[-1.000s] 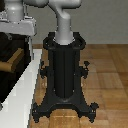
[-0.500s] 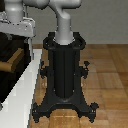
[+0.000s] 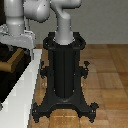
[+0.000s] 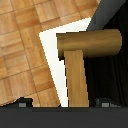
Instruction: Open the door by pressing down and pulling on the handle.
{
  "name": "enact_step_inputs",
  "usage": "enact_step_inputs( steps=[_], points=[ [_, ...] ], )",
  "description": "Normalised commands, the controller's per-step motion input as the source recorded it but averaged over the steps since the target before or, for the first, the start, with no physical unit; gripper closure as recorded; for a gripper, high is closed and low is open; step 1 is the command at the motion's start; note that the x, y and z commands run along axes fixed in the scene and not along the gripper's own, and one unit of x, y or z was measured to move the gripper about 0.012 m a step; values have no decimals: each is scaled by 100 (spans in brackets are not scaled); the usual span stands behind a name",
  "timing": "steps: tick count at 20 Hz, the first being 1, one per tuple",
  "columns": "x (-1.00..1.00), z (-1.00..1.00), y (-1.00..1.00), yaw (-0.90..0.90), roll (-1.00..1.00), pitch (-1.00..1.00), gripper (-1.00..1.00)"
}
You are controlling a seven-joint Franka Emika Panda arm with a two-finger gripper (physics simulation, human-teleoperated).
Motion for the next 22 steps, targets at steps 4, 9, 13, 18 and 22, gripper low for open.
enact_step_inputs(
  steps=[4,9,13,18,22],
  points=[
    [0,-75,-50,0,0,0,-100],
    [0,-20,-40,0,0,0,-100],
    [0,0,0,0,0,0,100],
    [0,0,0,0,0,0,100],
    [0,0,0,0,0,0,100]
  ],
)
